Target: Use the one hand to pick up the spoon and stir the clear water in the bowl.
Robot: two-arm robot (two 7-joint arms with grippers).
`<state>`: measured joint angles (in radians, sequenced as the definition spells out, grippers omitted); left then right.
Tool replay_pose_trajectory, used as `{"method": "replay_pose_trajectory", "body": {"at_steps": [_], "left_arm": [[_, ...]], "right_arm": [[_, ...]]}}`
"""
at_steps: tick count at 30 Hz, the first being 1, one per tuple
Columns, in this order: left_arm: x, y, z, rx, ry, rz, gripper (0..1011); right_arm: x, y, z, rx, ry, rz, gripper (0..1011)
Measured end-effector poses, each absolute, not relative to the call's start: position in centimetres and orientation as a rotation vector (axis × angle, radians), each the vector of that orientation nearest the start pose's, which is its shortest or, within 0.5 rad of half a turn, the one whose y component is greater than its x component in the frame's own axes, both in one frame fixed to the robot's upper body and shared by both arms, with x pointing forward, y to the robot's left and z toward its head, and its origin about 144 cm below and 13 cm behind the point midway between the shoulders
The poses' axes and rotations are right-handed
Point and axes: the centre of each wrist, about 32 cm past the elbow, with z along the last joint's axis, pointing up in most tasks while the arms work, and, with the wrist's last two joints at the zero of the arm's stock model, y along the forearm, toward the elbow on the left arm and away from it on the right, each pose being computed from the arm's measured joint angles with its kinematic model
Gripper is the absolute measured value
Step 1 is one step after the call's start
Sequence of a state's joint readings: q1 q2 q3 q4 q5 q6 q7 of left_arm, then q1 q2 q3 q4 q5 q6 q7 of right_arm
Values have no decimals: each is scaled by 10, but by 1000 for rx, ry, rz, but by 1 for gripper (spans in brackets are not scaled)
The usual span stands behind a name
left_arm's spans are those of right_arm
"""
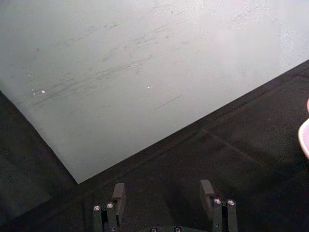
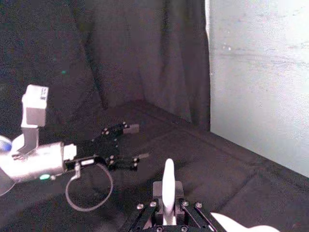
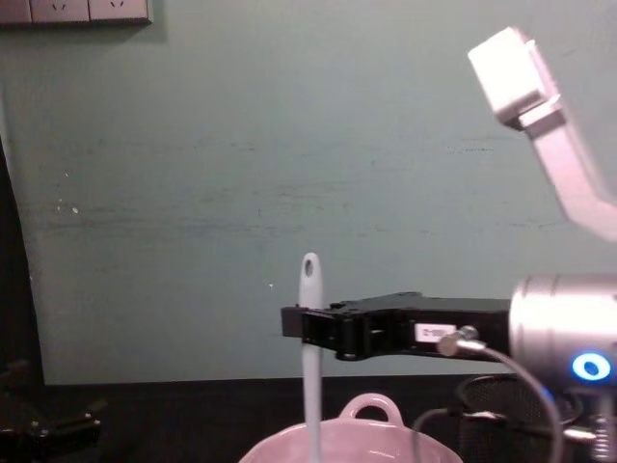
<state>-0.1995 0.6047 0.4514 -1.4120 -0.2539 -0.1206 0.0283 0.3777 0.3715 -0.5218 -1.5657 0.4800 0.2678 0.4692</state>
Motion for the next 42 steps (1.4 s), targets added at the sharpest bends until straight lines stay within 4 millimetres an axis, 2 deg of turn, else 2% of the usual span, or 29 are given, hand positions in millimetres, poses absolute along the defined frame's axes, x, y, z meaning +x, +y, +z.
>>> {"method": "replay_pose_trajectory", "body": {"at_steps": [10,21,30,33,42], "left_arm": [[489,310,1140,304,-285,1248,1011],[489,310,1140,304,-285,1248,1011],[489,310,1140,304,-285,1248,1011],[489,310,1140,304,-285,1248,1011],[489,310,1140,304,-285,1248,1011]], "right_arm": [[546,-162,1212,-55,25,-699,132],[562,-166,1205,-62,-56,-825,131],[549,-191,1212,-104,-81,-855,131],[537,-201,1217,-121,-68,-829,131],[511,-201,1220,-111,22,-723,131]]}}
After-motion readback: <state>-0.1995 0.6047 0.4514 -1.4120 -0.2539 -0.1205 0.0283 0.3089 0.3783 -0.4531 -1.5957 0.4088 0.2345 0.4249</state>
